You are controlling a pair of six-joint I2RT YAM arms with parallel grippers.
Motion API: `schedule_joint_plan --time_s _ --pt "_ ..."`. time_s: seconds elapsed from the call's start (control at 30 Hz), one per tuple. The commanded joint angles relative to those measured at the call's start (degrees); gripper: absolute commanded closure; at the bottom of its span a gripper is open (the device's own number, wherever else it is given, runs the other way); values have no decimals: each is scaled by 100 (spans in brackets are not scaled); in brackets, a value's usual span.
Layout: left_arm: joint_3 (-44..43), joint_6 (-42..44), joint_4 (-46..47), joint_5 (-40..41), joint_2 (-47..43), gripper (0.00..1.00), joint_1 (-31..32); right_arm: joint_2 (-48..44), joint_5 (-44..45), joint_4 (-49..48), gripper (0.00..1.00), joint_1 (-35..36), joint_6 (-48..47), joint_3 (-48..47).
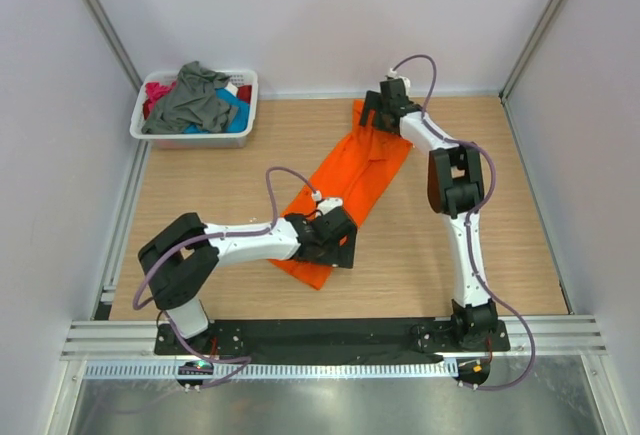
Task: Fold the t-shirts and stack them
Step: Fold the tshirt
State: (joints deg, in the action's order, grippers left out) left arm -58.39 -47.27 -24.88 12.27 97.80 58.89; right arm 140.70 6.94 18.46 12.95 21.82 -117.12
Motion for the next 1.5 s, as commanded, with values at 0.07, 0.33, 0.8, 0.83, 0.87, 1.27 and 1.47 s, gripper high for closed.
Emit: schedule_joint_plan --time_s 0.07,0.33,0.8,0.83,0.87,1.27,1.47 --pt "-769 -1619 -929 599 212 0 955 669 -281 544 0 392 -187 -390" --pt "-1192 -2182 -1116 689 661 0 1309 835 -377 413 0 796 -284 -636" --pt "-1301 -346 -1776 2517 -971 0 932 -763 -624 598 0 850 -152 -1058" --pt "-1089 -145 -1539 2221 -1086 0 713 -842 -624 641 0 858 -126 -1050" --pt "-913 -21 -1380 2140 -1166 0 607 -912 -624 694 0 858 -39 -1041" --pt "267 1018 273 1049 -1080 0 131 -1485 -140 1046 0 867 428 373" --pt "284 957 239 1172 -439 0 131 -1161 -79 914 0 937 393 691"
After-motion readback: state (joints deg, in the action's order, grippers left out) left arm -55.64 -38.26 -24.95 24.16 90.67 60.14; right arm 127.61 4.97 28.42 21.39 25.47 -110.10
